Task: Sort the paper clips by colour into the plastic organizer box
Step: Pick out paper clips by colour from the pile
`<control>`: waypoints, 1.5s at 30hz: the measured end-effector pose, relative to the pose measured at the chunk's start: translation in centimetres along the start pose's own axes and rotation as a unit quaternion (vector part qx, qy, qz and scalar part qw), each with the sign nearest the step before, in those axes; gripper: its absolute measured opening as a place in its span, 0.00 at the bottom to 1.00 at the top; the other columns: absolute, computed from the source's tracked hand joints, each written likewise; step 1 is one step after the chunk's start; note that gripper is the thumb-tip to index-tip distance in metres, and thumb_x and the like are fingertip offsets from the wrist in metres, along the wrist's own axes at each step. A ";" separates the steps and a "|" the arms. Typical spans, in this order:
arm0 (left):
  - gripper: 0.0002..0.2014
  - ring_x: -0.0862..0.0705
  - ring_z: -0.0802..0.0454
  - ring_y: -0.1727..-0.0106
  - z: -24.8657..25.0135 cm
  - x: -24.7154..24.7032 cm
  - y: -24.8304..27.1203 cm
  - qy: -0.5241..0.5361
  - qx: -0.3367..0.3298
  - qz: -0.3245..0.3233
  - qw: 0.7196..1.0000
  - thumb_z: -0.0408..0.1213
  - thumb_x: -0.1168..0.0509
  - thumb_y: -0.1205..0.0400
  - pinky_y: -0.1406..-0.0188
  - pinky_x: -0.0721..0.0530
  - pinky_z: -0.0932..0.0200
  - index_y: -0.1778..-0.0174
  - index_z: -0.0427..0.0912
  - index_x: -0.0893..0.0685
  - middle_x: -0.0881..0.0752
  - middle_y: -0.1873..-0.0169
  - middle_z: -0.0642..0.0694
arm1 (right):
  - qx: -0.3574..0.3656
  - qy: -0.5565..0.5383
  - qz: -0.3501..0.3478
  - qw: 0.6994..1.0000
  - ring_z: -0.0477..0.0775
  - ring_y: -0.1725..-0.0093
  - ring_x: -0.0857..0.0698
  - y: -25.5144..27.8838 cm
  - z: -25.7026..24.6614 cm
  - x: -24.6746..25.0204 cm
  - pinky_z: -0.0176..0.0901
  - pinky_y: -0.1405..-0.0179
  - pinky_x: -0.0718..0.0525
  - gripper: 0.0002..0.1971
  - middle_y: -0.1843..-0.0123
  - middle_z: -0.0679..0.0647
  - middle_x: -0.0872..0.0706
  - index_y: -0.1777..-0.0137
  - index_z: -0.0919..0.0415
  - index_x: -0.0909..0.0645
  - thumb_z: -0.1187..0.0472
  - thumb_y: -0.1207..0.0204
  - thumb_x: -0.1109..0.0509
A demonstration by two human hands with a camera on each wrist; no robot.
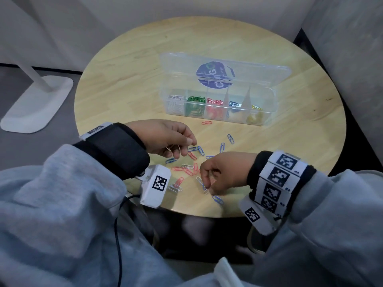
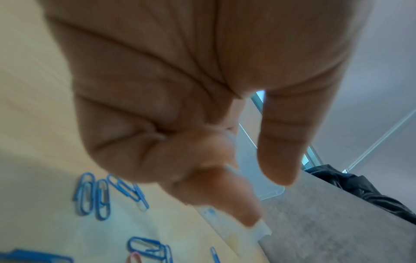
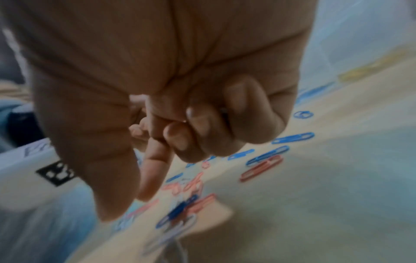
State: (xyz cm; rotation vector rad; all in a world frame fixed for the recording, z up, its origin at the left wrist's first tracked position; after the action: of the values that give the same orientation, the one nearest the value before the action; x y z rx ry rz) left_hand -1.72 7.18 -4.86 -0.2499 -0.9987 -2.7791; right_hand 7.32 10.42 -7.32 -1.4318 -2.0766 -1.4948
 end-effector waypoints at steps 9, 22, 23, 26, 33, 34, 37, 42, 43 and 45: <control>0.09 0.28 0.57 0.71 -1.8 -3.0 -0.1 -0.411 0.030 -0.070 0.908 0.36 0.28 0.29 0.69 0.32 0.61 0.62 0.55 0.19 0.27 0.75 0.54 | 0.006 0.139 0.022 0.990 0.51 0.61 0.28 -0.9 0.4 0.0 0.35 0.73 0.37 0.09 0.70 0.43 0.31 0.54 0.50 0.24 0.59 0.31 0.27; 0.10 0.24 0.51 0.51 -2.8 -4.5 -1.1 -0.534 -0.042 -0.088 0.840 0.37 0.26 0.31 0.51 0.23 0.56 0.60 0.55 0.19 0.33 0.63 0.56 | -0.077 0.046 0.111 0.990 0.43 0.68 0.28 0.5 4.6 3.7 0.41 0.64 0.27 0.05 0.70 0.43 0.28 0.59 0.49 0.22 0.55 0.30 0.27; 0.09 0.26 0.53 0.53 -2.5 -4.3 -1.2 -0.532 -0.048 -0.081 0.841 0.38 0.26 0.30 0.54 0.26 0.59 0.57 0.52 0.16 0.33 0.64 0.57 | -0.086 0.049 0.112 0.989 0.45 0.68 0.27 0.7 4.9 4.0 0.43 0.64 0.27 0.06 0.70 0.43 0.29 0.59 0.50 0.22 0.55 0.31 0.26; 0.09 0.26 0.55 0.54 -2.2 -3.8 -1.6 -0.525 -0.052 -0.061 0.847 0.39 0.26 0.29 0.56 0.28 0.60 0.54 0.47 0.14 0.31 0.64 0.56 | -0.110 0.075 0.100 0.986 0.47 0.67 0.27 1.2 5.6 4.3 0.39 0.69 0.31 0.07 0.68 0.44 0.28 0.60 0.51 0.22 0.55 0.31 0.25; 0.11 0.22 0.51 0.52 -1.8 -3.4 -2.0 -0.511 -0.059 -0.037 0.857 0.39 0.26 0.29 0.56 0.27 0.59 0.52 0.46 0.14 0.23 0.54 0.49 | -0.138 0.142 0.074 0.977 0.53 0.56 0.21 0.5 4.8 2.8 0.39 0.66 0.28 0.08 0.56 0.49 0.19 0.56 0.53 0.21 0.51 0.28 0.28; 0.11 0.22 0.50 0.51 -1.7 -3.3 -2.0 -0.511 -0.060 -0.031 0.857 0.39 0.26 0.29 0.55 0.26 0.58 0.51 0.46 0.14 0.22 0.54 0.48 | -0.143 0.147 0.087 0.975 0.53 0.56 0.21 0.6 4.9 3.1 0.39 0.64 0.28 0.06 0.55 0.50 0.18 0.56 0.53 0.22 0.52 0.27 0.30; 0.11 0.20 0.49 0.49 -1.8 -3.0 -2.2 -0.513 -0.052 -0.023 0.856 0.41 0.26 0.29 0.53 0.24 0.58 0.52 0.47 0.14 0.18 0.51 0.47 | -0.163 0.132 0.123 0.970 0.56 0.51 0.17 0.9 5.5 4.0 0.39 0.60 0.25 0.03 0.50 0.52 0.15 0.55 0.53 0.21 0.57 0.27 0.34; 0.08 0.19 0.49 0.51 -2.1 -2.8 -2.5 -0.521 -0.043 -0.016 0.852 0.43 0.27 0.30 0.58 0.26 0.59 0.56 0.50 0.14 0.15 0.50 0.47 | -0.175 0.079 0.123 0.974 0.57 0.55 0.15 1.1 6.4 3.8 0.42 0.56 0.18 0.06 0.57 0.53 0.14 0.58 0.55 0.18 0.62 0.31 0.36; 0.07 0.19 0.50 0.52 -2.1 -2.8 -2.5 -0.521 -0.042 -0.013 0.852 0.43 0.27 0.30 0.58 0.26 0.59 0.57 0.51 0.15 0.15 0.51 0.48 | -0.177 0.068 0.123 0.974 0.56 0.58 0.17 1.2 6.7 3.7 0.42 0.58 0.18 0.05 0.61 0.52 0.16 0.60 0.55 0.18 0.62 0.32 0.35; 0.06 0.19 0.50 0.55 -2.2 -2.6 -2.5 -0.516 -0.036 -0.010 0.856 0.44 0.27 0.30 0.60 0.27 0.59 0.61 0.53 0.16 0.15 0.52 0.49 | -0.180 0.041 0.133 0.974 0.55 0.63 0.20 1.4 7.3 4.1 0.43 0.60 0.18 0.03 0.67 0.50 0.19 0.67 0.54 0.20 0.63 0.35 0.34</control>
State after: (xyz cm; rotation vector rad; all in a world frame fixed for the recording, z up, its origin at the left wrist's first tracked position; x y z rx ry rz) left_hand -0.01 7.94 -8.65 -1.8731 -1.0138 -2.5993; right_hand 8.86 18.81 -7.23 -1.6598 -1.5446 -1.8412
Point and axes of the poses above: each hand's wrist, its own y-axis away from the middle knuckle, its own x-axis out of the back of the hand, z = x × y, the point moved 10 cm from there along -y, towards the middle knuckle
